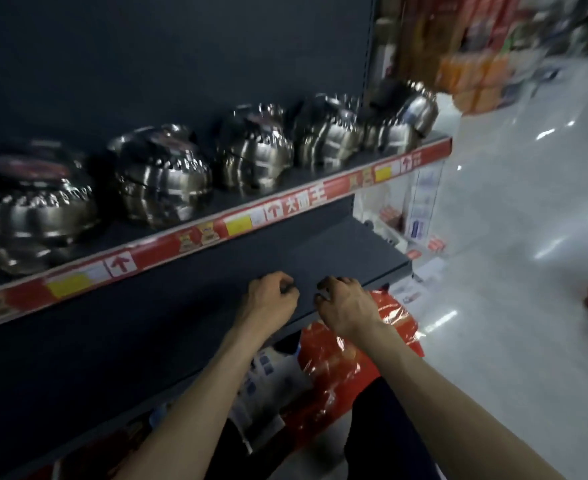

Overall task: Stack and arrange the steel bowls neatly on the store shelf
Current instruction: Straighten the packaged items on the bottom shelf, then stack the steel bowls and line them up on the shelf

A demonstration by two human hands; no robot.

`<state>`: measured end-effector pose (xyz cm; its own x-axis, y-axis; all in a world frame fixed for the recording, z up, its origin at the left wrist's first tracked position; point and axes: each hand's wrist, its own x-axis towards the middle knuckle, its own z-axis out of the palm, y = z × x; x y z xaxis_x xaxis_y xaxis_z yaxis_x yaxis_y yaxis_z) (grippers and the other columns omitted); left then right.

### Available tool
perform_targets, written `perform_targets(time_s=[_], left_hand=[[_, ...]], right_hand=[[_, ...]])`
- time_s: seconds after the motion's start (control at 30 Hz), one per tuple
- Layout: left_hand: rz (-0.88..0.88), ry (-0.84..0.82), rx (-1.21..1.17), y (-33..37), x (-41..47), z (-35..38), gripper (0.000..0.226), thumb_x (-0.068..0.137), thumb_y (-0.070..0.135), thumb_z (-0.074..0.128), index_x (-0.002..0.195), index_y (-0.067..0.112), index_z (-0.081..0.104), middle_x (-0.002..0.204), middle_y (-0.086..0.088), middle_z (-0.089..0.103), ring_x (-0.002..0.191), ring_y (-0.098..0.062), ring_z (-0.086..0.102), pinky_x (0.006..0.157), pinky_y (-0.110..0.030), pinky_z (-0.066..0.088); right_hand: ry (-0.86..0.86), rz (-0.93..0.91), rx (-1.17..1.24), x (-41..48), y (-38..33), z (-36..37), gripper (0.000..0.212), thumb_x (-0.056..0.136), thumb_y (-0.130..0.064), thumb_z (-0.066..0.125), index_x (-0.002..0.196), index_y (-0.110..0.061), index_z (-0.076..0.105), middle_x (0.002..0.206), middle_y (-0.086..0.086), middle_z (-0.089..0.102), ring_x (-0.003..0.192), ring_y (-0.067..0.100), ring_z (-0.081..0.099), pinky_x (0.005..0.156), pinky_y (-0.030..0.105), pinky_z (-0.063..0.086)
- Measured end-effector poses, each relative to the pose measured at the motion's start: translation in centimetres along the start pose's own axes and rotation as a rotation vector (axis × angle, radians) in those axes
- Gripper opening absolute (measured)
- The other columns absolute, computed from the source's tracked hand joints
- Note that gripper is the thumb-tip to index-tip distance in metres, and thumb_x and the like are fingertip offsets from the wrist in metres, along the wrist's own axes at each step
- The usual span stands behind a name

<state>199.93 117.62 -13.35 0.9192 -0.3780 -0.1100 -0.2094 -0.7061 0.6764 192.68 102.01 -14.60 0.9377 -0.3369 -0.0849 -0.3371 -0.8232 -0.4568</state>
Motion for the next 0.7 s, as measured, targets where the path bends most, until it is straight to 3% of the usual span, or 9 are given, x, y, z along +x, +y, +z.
perform_targets(time_s=[0.13, 0.23, 0.4, 0.47, 0.57, 0.7], left_hand=[[0.077, -0.056, 0.081, 3.8, 0.6, -3.4, 0.032, 0.098, 0.041, 0.061, 0.127, 0.032, 0.07, 0.127, 0.008, 0.068, 0.113, -0.014, 0.065, 0.097, -0.034, 0.057], [0.155, 0.006, 0.093, 6.2, 0.4, -5.7, 0.028, 0.097, 0.042, 0.061, 0.121, 0.033, 0.071, 0.118, 0.011, 0.069, 0.111, -0.014, 0.066, 0.097, -0.039, 0.058], [0.278, 0.145, -0.01, 9.7, -0.4, -8.3, 0.02, 0.098, 0.035, 0.063, 0.114, 0.032, 0.074, 0.103, 0.01, 0.075, 0.09, -0.007, 0.069, 0.071, -0.026, 0.05], [0.309, 0.176, -0.055, 11.0, -0.8, -9.0, 0.018, 0.097, 0.032, 0.063, 0.111, 0.031, 0.075, 0.098, 0.006, 0.077, 0.081, -0.009, 0.071, 0.064, -0.026, 0.047], [0.349, 0.184, -0.101, 12.8, -1.1, -9.8, 0.018, 0.096, 0.03, 0.064, 0.11, 0.03, 0.075, 0.099, 0.005, 0.076, 0.082, -0.012, 0.072, 0.069, -0.028, 0.053], [0.375, 0.193, -0.134, 14.9, -1.2, -10.0, 0.018, 0.095, 0.027, 0.064, 0.11, 0.031, 0.074, 0.095, 0.007, 0.076, 0.09, -0.011, 0.072, 0.077, -0.03, 0.056]], right_hand=[[0.065, -0.001, 0.003, 0.9, -1.3, -5.6, 0.04, 0.106, -0.039, 0.048, 0.133, -0.016, 0.065, 0.14, 0.014, 0.065, 0.133, 0.04, 0.055, 0.108, 0.046, 0.047], [0.127, -0.023, 0.014, 1.1, -2.1, -8.7, 0.037, 0.106, -0.04, 0.049, 0.128, -0.016, 0.067, 0.132, 0.014, 0.069, 0.127, 0.039, 0.059, 0.102, 0.045, 0.051], [0.238, -0.05, 0.114, 0.8, -2.7, -12.8, 0.031, 0.104, -0.041, 0.053, 0.116, -0.017, 0.069, 0.122, 0.013, 0.074, 0.116, 0.038, 0.066, 0.094, 0.047, 0.056], [0.267, -0.052, 0.156, 0.6, -2.9, -14.3, 0.031, 0.105, -0.038, 0.054, 0.121, -0.016, 0.07, 0.126, 0.014, 0.074, 0.119, 0.038, 0.066, 0.096, 0.044, 0.054], [0.291, -0.047, 0.2, 0.1, -3.0, -16.0, 0.034, 0.107, -0.034, 0.055, 0.131, -0.014, 0.069, 0.131, 0.015, 0.072, 0.123, 0.036, 0.065, 0.099, 0.039, 0.052], [0.313, -0.041, 0.201, -0.4, -2.6, -18.0, 0.037, 0.106, -0.043, 0.054, 0.129, -0.017, 0.068, 0.131, 0.012, 0.072, 0.114, 0.034, 0.069, 0.099, 0.045, 0.055]])
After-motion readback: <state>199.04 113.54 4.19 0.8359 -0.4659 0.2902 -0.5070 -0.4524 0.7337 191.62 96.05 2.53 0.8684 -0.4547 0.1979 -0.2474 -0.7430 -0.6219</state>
